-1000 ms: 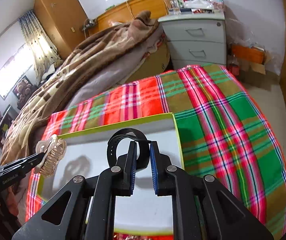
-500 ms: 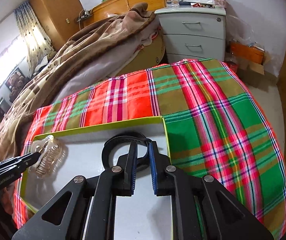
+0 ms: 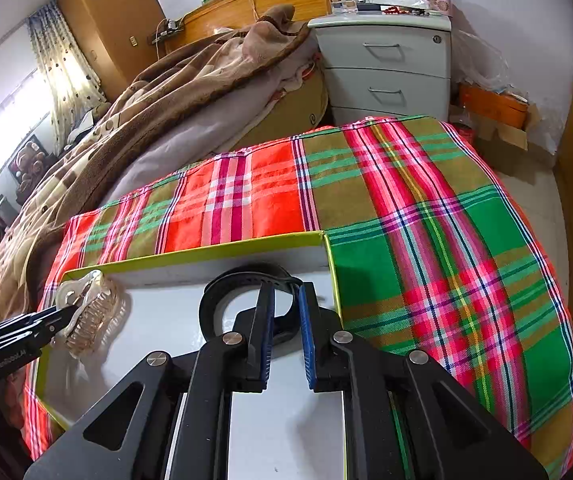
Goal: Organize jewelry
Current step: 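Lower the clip and band into the box and open both tools, then grasp the lavender coil hair tie with the right tool while the left tool grasps the black-gold hair clip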
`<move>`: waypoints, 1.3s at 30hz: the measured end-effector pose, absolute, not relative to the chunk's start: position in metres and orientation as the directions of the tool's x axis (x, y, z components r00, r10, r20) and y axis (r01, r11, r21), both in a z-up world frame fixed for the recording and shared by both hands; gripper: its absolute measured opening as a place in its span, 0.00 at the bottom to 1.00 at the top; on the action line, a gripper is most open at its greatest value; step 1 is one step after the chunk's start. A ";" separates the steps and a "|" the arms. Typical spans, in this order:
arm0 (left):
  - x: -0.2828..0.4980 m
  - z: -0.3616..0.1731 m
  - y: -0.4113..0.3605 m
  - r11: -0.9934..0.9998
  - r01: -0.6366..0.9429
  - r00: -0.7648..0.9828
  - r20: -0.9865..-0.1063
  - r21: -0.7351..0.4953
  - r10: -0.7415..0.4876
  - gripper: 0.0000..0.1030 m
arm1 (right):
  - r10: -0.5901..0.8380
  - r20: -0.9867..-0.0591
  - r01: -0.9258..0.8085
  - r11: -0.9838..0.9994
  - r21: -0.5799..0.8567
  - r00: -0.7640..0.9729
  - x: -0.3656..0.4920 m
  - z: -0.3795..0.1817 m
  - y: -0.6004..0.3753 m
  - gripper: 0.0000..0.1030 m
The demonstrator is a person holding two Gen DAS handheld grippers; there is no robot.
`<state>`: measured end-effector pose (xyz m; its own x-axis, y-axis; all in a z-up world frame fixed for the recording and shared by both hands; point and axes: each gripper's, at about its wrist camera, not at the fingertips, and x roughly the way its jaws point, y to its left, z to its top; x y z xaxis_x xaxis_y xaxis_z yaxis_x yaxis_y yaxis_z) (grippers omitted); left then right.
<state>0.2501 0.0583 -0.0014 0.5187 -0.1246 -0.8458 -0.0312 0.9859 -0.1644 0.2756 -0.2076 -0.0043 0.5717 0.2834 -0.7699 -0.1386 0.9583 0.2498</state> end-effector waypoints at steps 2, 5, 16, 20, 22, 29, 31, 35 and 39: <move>0.250 0.000 0.058 0.986 -0.033 0.522 -0.844 -0.163 -0.122 0.36 | 0.290 -0.769 -0.135 0.956 0.260 0.570 0.276 -0.004 -0.208 0.15; 0.248 0.003 0.059 0.985 -0.038 0.532 -0.838 -0.167 -0.122 0.39 | 0.290 -0.764 -0.137 0.956 0.260 0.577 0.273 -0.003 -0.207 0.15; 0.221 0.026 0.059 0.983 -0.014 0.583 -0.800 -0.182 -0.140 0.46 | 0.301 -0.727 -0.162 0.953 0.257 0.617 0.246 0.014 -0.210 0.31; 0.200 0.036 0.058 0.983 0.001 0.606 -0.782 -0.182 -0.146 0.47 | 0.307 -0.701 -0.178 0.951 0.253 0.644 0.223 0.025 -0.214 0.31; 0.187 0.039 0.058 0.982 0.006 0.618 -0.772 -0.188 -0.152 0.47 | 0.305 -0.691 -0.181 0.952 0.248 0.656 0.210 0.030 -0.216 0.31; 0.146 0.040 0.060 0.976 0.012 0.622 -0.762 -0.219 -0.179 0.47 | 0.311 -0.664 -0.197 0.950 0.243 0.679 0.166 0.038 -0.218 0.31; 0.135 0.037 0.062 0.976 0.011 0.621 -0.764 -0.216 -0.176 0.47 | 0.306 -0.664 -0.205 0.952 0.228 0.682 0.154 0.037 -0.217 0.31; 0.113 0.029 0.067 0.968 0.008 0.613 -0.764 -0.252 -0.204 0.47 | 0.307 -0.670 -0.218 0.952 0.217 0.676 0.131 0.029 -0.217 0.31; 0.093 0.020 0.067 0.968 0.000 0.611 -0.767 -0.251 -0.198 0.48 | 0.309 -0.685 -0.220 0.951 0.216 0.660 0.114 0.017 -0.218 0.31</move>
